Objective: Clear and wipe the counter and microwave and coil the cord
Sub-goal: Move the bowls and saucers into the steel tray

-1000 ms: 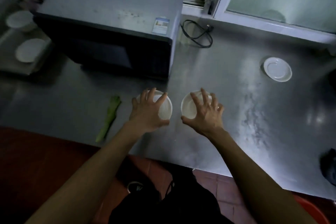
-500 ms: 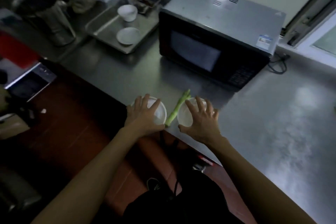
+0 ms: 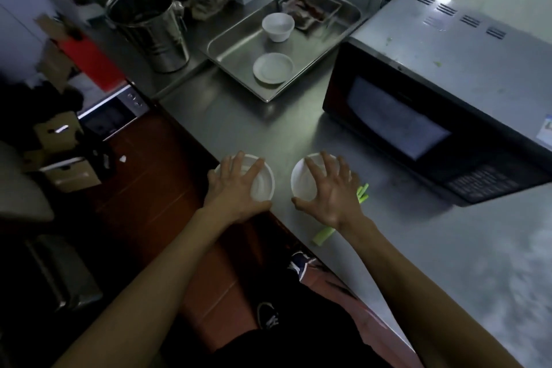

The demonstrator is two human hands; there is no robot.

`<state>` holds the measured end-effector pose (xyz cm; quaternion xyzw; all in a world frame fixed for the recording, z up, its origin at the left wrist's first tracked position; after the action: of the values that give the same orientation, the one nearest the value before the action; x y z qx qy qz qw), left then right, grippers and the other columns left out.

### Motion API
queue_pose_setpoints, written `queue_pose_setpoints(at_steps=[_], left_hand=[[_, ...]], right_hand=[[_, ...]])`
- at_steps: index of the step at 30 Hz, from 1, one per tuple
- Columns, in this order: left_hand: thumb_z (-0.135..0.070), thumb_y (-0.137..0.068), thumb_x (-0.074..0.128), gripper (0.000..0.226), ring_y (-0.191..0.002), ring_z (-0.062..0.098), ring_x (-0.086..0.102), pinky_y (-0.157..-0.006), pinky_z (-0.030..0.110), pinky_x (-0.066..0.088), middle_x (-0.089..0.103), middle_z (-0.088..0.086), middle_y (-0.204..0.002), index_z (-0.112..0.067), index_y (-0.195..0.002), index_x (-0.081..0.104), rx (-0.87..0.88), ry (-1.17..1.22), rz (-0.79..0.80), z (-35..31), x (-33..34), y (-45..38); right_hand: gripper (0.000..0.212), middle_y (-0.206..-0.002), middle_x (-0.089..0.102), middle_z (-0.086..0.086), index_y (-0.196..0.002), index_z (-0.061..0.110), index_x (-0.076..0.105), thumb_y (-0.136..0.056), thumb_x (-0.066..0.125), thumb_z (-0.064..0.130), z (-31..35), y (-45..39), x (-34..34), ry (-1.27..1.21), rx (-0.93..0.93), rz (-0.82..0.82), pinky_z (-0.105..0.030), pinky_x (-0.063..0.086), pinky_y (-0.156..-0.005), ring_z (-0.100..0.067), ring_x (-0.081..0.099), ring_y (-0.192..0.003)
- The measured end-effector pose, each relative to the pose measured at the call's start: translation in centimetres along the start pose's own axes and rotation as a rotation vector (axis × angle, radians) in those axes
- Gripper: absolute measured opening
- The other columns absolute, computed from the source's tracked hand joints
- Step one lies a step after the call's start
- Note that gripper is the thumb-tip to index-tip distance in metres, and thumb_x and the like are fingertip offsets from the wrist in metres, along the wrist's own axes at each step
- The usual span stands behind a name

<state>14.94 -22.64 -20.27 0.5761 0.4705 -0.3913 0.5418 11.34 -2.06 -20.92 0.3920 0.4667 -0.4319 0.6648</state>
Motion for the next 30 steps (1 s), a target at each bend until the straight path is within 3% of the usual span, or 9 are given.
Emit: queue_pose_setpoints(at_steps=[9,19,30], left_hand=[[-0.075,-0.068,0.064,0.105,-0.148,0.032,-0.001,-0.114,0.059,0.014,0.0,0.003,-0.162,-0.045,-0.153,0.01,-0.06,0.037,0.074,0.5,-1.5,-6.9],[-0.075,-0.068,0.062,0.106,-0.147,0.033,0.002,-0.114,0.058,0.019,0.003,0.004,-0.162,-0.045,-0.153,0.008,-0.075,0.051,0.06,1.7,-3.3,-10.7],[-0.08,-0.065,0.057,0.106,-0.145,0.033,0.008,-0.112,0.058,0.025,0.006,0.004,-0.161,-0.044,-0.153,0.01,-0.014,0.095,0.037,10.1,-4.5,-15.4]], right_hand=[[0.1,-0.163,0.013,-0.005,-0.152,0.036,0.023,-0.067,0.057,0.077,-1.5,-6.6,0.1,-0.051,0.02,0.054,-0.063,0.027,-0.105,-0.039,0.011,-0.146],[0.101,-0.165,0.007,-0.003,-0.153,0.038,0.019,-0.069,0.058,0.078,-1.4,-10.5,-0.1,-0.079,0.041,0.074,-0.062,0.023,-0.108,-0.038,0.01,-0.147],[0.101,-0.166,0.0,0.002,-0.154,0.039,0.017,-0.072,0.061,0.076,5.2,-15.3,-0.7,-0.093,0.107,0.068,-0.067,0.021,-0.11,-0.034,0.001,-0.15]])
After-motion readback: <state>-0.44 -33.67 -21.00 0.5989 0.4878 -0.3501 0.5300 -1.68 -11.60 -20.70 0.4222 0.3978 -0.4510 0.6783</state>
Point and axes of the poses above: each hand's wrist, its own y-axis away from the middle knuckle, its own x-axis out of the palm, z = x × y, the point moved 9 cm from there along -y, towards the middle knuckle
